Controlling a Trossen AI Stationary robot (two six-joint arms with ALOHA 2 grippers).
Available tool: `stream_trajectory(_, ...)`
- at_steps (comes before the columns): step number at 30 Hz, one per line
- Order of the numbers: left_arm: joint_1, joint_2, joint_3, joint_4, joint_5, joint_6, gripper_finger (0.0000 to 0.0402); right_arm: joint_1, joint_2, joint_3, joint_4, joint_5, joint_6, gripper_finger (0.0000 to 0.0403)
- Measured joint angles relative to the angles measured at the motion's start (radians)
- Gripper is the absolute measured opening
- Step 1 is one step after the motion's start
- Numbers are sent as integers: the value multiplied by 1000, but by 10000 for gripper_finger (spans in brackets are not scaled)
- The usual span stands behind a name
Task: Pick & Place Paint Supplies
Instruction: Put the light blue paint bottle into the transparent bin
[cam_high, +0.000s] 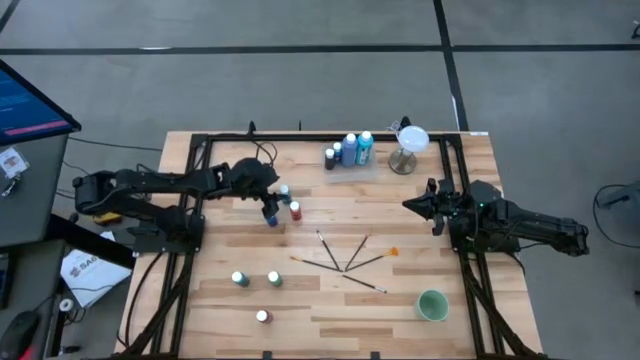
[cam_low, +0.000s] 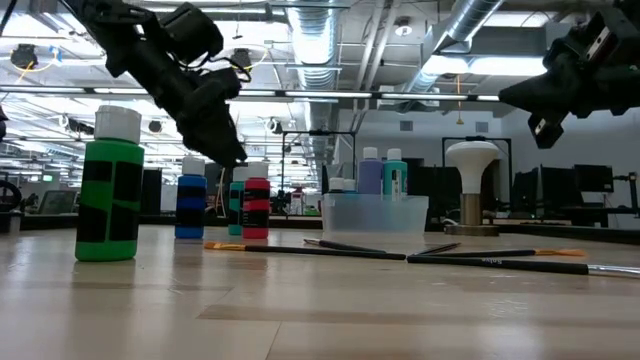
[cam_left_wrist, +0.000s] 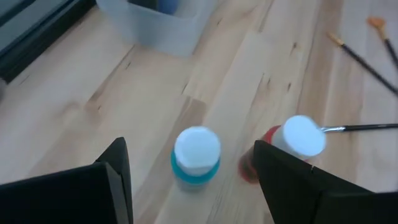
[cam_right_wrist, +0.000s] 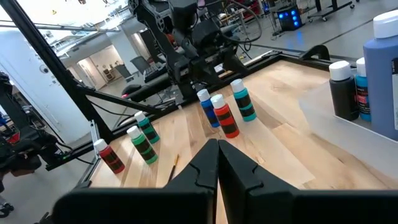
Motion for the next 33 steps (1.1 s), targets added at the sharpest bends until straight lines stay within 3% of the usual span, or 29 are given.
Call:
stream_trajectory(8,2,23,-7,23,-8,46,195,0,0,0,0,3,0,4)
stream_trajectory(28,5,102,-6,64,7,47,12,0,0,1,0,4,0,4)
stream_trajectory(33,5,100,-6,64,29,27,3,0,0,1,0,4,-1,4)
